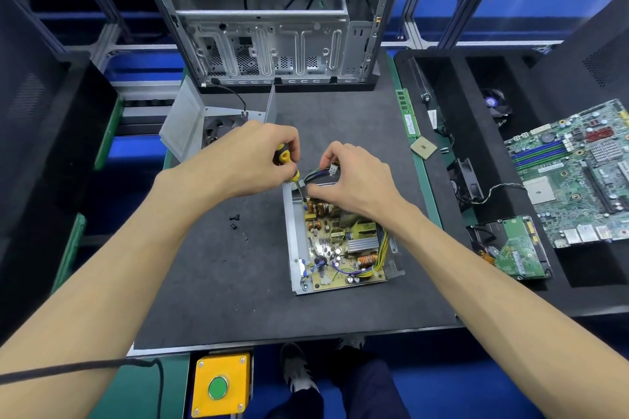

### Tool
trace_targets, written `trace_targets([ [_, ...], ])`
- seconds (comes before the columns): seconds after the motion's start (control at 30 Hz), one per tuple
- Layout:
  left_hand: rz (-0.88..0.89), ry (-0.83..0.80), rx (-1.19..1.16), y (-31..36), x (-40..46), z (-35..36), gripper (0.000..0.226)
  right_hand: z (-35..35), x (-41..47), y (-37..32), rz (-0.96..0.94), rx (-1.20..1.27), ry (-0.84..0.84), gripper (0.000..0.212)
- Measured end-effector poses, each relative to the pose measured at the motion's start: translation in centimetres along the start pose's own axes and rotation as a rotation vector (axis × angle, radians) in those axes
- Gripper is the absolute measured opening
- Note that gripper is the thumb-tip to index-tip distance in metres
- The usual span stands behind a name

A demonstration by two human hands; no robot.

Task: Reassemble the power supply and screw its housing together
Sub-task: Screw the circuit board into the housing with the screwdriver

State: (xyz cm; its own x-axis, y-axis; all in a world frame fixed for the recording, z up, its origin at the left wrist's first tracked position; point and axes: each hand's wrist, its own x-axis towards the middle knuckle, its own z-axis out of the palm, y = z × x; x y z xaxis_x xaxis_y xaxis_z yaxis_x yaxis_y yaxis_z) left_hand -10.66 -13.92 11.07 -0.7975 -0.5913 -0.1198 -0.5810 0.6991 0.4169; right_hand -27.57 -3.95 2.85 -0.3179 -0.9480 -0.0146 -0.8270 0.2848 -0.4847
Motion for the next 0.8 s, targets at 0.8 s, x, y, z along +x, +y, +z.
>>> trace_targets([
  [0.8,0.135,-0.084,0.273,2.6,0.7,0.6,0.008,0.2,0.1,-0.1,-0.001,0.006,-0.010,0.041],
])
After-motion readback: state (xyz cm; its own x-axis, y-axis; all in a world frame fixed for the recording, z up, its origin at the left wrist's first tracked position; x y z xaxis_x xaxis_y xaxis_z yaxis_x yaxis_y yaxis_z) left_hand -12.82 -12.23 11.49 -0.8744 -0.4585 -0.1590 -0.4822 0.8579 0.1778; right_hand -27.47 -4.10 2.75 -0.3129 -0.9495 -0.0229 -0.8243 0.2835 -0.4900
